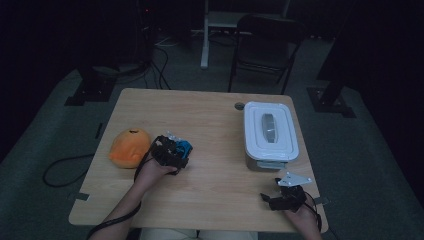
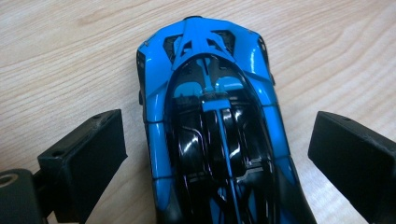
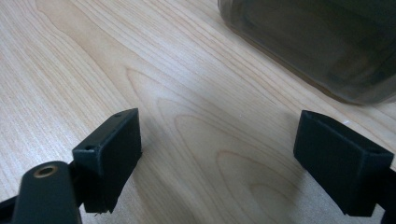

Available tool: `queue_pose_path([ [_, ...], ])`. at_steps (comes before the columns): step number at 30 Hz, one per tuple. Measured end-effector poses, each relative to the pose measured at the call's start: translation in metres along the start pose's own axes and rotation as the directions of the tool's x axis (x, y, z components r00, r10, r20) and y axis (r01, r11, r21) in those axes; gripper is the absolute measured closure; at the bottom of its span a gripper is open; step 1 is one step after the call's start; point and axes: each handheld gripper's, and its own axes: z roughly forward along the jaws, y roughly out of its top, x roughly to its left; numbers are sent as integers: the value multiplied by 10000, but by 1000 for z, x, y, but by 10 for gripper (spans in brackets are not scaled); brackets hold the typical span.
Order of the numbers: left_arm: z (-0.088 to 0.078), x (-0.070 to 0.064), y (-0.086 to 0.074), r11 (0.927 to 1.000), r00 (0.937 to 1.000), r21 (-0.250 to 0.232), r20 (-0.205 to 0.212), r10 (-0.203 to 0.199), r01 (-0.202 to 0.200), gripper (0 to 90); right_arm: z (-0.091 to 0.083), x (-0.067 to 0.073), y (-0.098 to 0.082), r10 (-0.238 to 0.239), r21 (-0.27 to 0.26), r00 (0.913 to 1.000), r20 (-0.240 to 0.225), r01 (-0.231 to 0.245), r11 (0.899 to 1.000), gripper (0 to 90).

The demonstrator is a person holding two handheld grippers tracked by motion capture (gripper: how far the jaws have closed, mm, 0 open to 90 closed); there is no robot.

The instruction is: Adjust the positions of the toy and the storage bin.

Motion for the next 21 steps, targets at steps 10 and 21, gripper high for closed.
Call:
queue_pose_path([
  [10, 7, 2, -4, 9993, 9999, 344, -87, 140, -137, 146, 0, 0, 0, 1, 0, 10000, 3, -1, 10000, 147],
  [21, 4, 1, -3, 9988, 9993, 302, 16, 374, -375, 255, 0, 0, 0, 32, 7, 10000, 32, -32, 10000, 148],
])
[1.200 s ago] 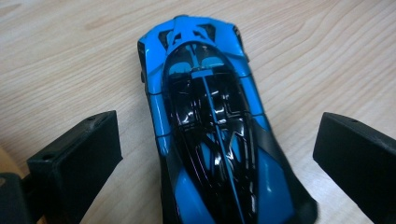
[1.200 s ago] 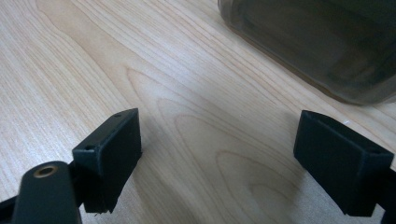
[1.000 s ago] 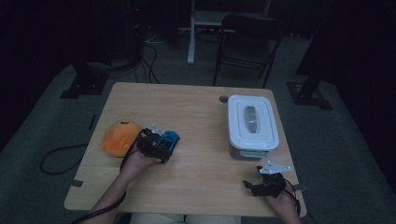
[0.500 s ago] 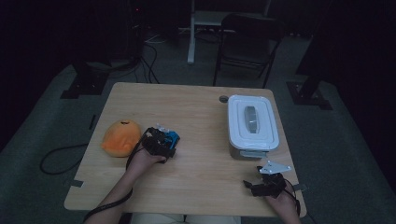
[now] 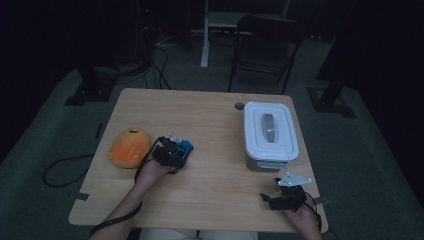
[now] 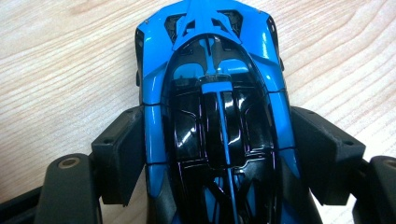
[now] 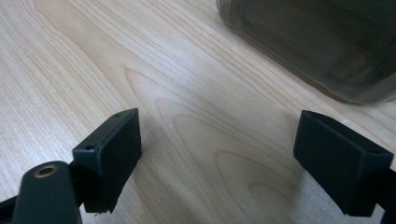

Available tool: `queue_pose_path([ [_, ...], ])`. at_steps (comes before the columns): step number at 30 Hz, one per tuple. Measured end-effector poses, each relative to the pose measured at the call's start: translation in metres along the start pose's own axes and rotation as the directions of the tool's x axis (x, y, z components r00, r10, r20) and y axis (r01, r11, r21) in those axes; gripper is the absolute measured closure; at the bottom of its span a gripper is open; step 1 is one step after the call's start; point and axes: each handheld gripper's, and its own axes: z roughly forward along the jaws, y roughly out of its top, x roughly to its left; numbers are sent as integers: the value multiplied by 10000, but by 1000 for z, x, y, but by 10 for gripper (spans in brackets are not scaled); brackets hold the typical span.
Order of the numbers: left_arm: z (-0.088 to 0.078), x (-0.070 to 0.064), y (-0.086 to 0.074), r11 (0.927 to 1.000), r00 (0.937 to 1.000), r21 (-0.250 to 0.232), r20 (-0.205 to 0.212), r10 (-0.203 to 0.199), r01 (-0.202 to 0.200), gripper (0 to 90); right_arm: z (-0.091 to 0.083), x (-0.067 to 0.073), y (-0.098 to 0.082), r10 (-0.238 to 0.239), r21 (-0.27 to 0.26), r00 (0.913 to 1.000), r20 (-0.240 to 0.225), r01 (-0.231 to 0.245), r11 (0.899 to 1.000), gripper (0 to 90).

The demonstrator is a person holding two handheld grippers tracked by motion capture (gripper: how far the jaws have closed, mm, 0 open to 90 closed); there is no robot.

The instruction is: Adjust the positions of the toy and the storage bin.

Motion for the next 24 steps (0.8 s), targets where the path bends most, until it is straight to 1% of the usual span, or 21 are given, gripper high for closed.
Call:
queue_pose_path([
  [2, -1, 0, 0, 10000, 10000, -21, 15, 2, -2, 257, 0, 0, 0, -2, -1, 10000, 0, 2, 10000, 148],
  [3, -3, 1, -1, 10000, 9999, -7, 79, 90, -90, 257, 0, 0, 0, -1, -1, 10000, 0, 1, 10000, 148],
  [6, -10, 2, -3, 9998, 9998, -120, 176, 129, -127, 257, 0, 0, 0, -1, -2, 10000, 0, 1, 10000, 147],
  [9, -19, 0, -4, 9992, 9992, -218, 238, 330, -325, 257, 0, 0, 0, 1, 0, 10000, 2, -1, 10000, 148],
  [10, -23, -1, -4, 9988, 9985, -218, 325, 449, -442, 257, 0, 0, 0, 2, -1, 10000, 2, -2, 10000, 148],
  [11, -26, -2, -5, 9984, 9981, -300, 366, 488, -477, 258, 0, 0, 0, 0, 0, 10000, 3, 0, 10000, 148],
  [13, -34, -5, -7, 9968, 9967, -403, 399, 705, -689, 258, 0, 0, 0, 1, -2, 10000, 5, -1, 10000, 148],
  [14, -38, -7, -9, 9961, 9957, -459, 504, 773, -750, 257, 0, 0, 0, 4, -1, 10000, 6, -4, 10000, 148],
  [16, -46, -9, -11, 9945, 9945, -568, 523, 909, -879, 257, 0, 0, 0, 3, -1, 10000, 8, -3, 10000, 148],
  [17, -50, -11, -12, 9930, 9925, -554, 582, 1073, -1041, 257, 0, 0, 0, 3, -1, 10000, 6, -3, 10000, 148],
  [18, -54, -13, -15, 9921, 9920, -646, 596, 1113, -1075, 257, 0, 0, 0, 2, -1, 10000, 6, -2, 10000, 148],
  [19, -57, -14, -17, 9905, 9899, -618, 638, 1265, -1226, 257, 0, 0, 0, 2, -1, 10000, 7, -2, 10000, 148],
  [20, -61, -16, -19, 9881, 9874, -603, 629, 1451, -1414, 257, 0, 0, 0, 2, 0, 10000, 7, -2, 10000, 148],
  [21, -64, -17, -22, 9870, 9863, -635, 641, 1518, -1477, 257, 0, 0, 0, 1, -1, 10000, 7, -1, 10000, 148],
  [22, -67, -18, -24, 9845, 9834, -580, 664, 1691, -1654, 257, 0, 0, 0, 1, -1, 10000, 8, -1, 10000, 149],
  [23, -70, -20, -27, 9836, 9830, -621, 608, 1733, -1695, 257, 0, 0, 0, -1, -1, 10000, 6, 1, 10000, 148],
  [24, -73, -20, -30, 9808, 9800, -575, 600, 1899, -1865, 257, 0, 0, 0, 1, -1, 10000, 7, -1, 10000, 149],
])
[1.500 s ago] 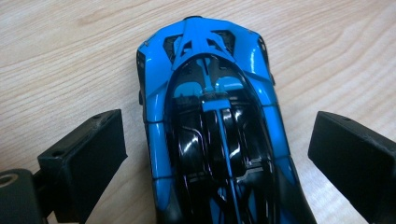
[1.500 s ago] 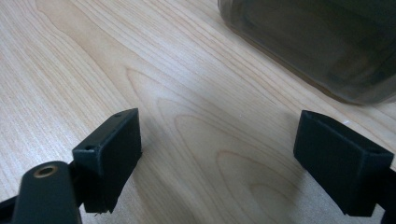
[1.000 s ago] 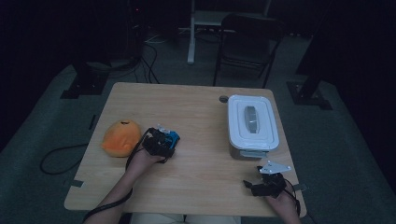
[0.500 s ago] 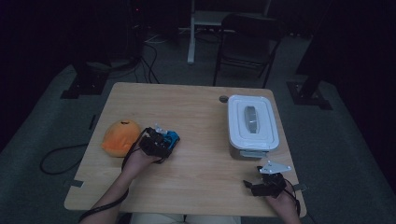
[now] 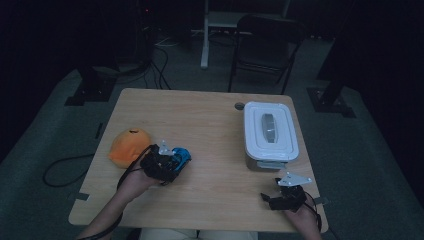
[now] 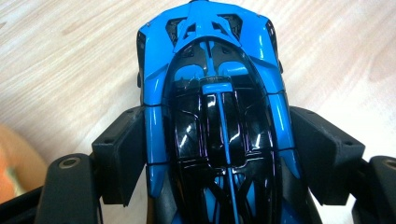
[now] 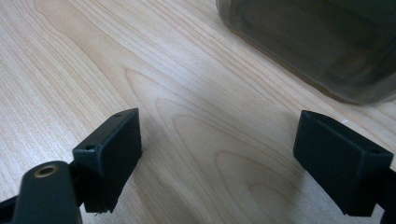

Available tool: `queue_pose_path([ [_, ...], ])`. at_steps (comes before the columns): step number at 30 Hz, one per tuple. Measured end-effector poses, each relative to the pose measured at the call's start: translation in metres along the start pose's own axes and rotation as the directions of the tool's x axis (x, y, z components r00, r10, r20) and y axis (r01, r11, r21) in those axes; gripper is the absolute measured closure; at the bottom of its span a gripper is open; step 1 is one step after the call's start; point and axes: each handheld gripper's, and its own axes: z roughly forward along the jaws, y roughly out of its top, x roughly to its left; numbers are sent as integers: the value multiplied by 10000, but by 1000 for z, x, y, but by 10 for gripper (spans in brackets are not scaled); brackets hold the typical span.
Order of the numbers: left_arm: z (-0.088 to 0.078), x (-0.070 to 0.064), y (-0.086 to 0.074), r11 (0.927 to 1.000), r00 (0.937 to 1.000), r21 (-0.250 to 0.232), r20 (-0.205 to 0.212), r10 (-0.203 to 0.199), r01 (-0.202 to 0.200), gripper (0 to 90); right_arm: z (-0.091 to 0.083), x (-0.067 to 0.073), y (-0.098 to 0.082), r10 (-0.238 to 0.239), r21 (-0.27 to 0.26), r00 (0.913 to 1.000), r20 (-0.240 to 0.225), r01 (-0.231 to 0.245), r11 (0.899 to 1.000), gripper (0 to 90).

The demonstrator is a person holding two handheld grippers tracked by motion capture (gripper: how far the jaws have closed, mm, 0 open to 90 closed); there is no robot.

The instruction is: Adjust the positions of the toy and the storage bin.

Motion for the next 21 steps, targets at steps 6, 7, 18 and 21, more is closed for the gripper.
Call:
queue_pose_path([
  [6, -16, -8, -15, 9990, 9991, -184, 36, 412, -412, 257, 0, 0, 0, -2, -1, 10000, 1, 2, 10000, 148],
  [7, -18, -10, -17, 9986, 9986, -129, 83, 522, -521, 257, 0, 0, 0, 0, 0, 10000, 0, 0, 10000, 148],
  [18, -29, -18, -52, 9902, 9895, -387, 494, 1357, -1339, 256, 0, 0, 0, -1, 1, 10000, 2, 1, 10000, 149],
  [21, -29, -18, -61, 9895, 9883, -327, 552, 1425, -1408, 256, 0, 0, 0, 0, -1, 10000, 5, 0, 10000, 148],
])
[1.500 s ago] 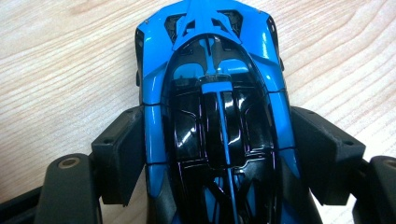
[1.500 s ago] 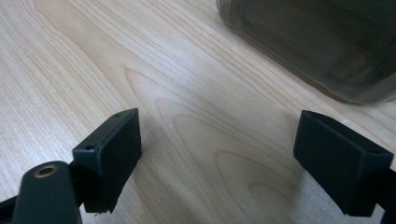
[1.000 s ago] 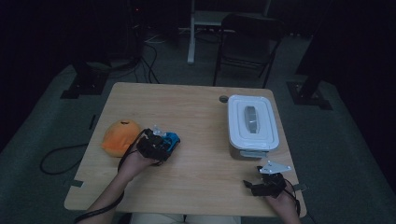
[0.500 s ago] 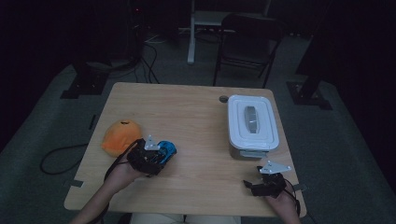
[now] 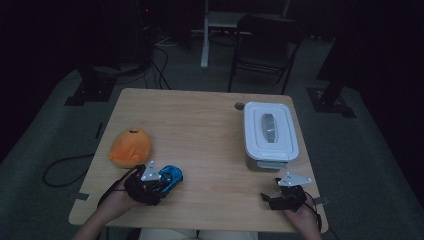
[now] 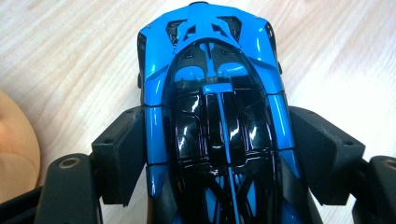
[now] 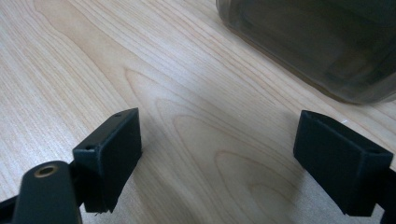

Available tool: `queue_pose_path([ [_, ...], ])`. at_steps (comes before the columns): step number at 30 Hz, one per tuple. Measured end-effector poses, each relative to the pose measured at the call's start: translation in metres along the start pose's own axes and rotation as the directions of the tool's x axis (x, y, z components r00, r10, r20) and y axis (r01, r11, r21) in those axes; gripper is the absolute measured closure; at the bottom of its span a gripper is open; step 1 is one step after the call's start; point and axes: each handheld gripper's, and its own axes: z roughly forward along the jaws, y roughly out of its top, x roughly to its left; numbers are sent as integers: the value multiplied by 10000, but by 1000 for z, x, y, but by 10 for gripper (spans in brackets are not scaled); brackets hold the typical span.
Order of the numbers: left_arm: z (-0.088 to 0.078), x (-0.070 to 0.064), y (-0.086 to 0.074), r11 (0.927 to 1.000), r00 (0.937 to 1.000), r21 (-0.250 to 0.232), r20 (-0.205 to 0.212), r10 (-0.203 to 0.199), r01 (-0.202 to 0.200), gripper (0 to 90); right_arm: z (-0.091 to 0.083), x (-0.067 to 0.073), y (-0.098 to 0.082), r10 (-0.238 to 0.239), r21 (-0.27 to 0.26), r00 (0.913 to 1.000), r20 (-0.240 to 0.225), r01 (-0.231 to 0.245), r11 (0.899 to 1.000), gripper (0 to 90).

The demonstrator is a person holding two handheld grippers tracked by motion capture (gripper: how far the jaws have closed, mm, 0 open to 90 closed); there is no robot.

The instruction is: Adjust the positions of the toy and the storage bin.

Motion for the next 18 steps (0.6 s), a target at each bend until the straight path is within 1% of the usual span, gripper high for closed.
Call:
queue_pose_path([
  [2, 0, 0, 0, 10000, 10000, 0, 0, 0, 0, 256, 0, 0, 0, 0, 1, 10000, 1, 0, 10000, 148],
  [3, -2, -2, -8, 9995, 9991, 159, 343, 256, -261, 256, 0, 0, 0, -1, 0, 10000, 2, 1, 10000, 149],
  [4, -3, -5, -11, 9986, 9983, 61, 254, 522, -524, 256, 0, 0, 0, -1, 1, 10000, 2, 1, 10000, 148],
  [5, -3, -5, -13, 9985, 9978, 64, 404, 535, -538, 255, 0, 0, 0, 2, 0, 10000, 1, -2, 10000, 149],
  [6, -4, -6, -15, 9976, 9956, 34, 625, 694, -697, 255, 0, 0, 0, 1, 0, 10000, 2, -1, 10000, 148],
  [7, -4, -8, -17, 9961, 9942, -91, 620, 876, -872, 255, 0, 0, 0, 0, 1, 10000, 1, 0, 10000, 149],
  [8, -3, -8, -18, 9966, 9927, -24, 882, 823, -824, 255, 0, 0, 0, 1, 0, 10000, 2, -1, 10000, 149],
  [9, -3, -8, -19, 9953, 9905, 14, 981, 966, -972, 255, 0, 0, 0, 1, 0, 10000, 2, -1, 10000, 148],
  [10, -2, -10, -20, 9941, 9897, -36, 932, 1086, -1088, 255, 0, 0, 0, 2, 0, 10000, 3, -2, 10000, 149],
  [11, -1, -10, -21, 9941, 9862, 60, 1265, 1068, -1084, 255, 0, 0, 0, 2, 0, 10000, 2, -2, 10000, 149],
  [12, 0, -11, -23, 9915, 9842, 60, 1224, 1280, -1297, 255, 0, 0, 0, 0, -1, 10000, 2, 0, 10000, 148],
  [13, 2, -11, -24, 9920, 9837, 128, 1319, 1226, -1253, 255, 0, 0, 0, 2, 0, 10000, 2, -2, 10000, 149],
  [14, 4, -11, -25, 9909, 9803, 184, 1496, 1288, -1330, 255, 0, 0, 0, 2, 0, 10000, 1, -2, 10000, 149],
  [15, 5, -12, -27, 9900, 9807, 232, 1417, 1345, -1391, 255, 0, 0, 0, 3, 1, 10000, 1, -3, 10000, 149],
  [16, 7, -10, -28, 9905, 9792, 335, 1584, 1265, -1333, 255, 0, 0, 0, 5, 2, 10000, 0, -5, 10000, 149],
  [17, 9, -10, -30, 9898, 9778, 324, 1632, 1317, -1387, 255, 0, 0, 0, 2, 0, 10000, 2, -2, 10000, 148],
  [18, 12, -8, -32, 9915, 9782, 350, 1711, 1175, -1252, 255, 0, 0, 0, 4, 1, 10000, 1, -4, 10000, 148],
])
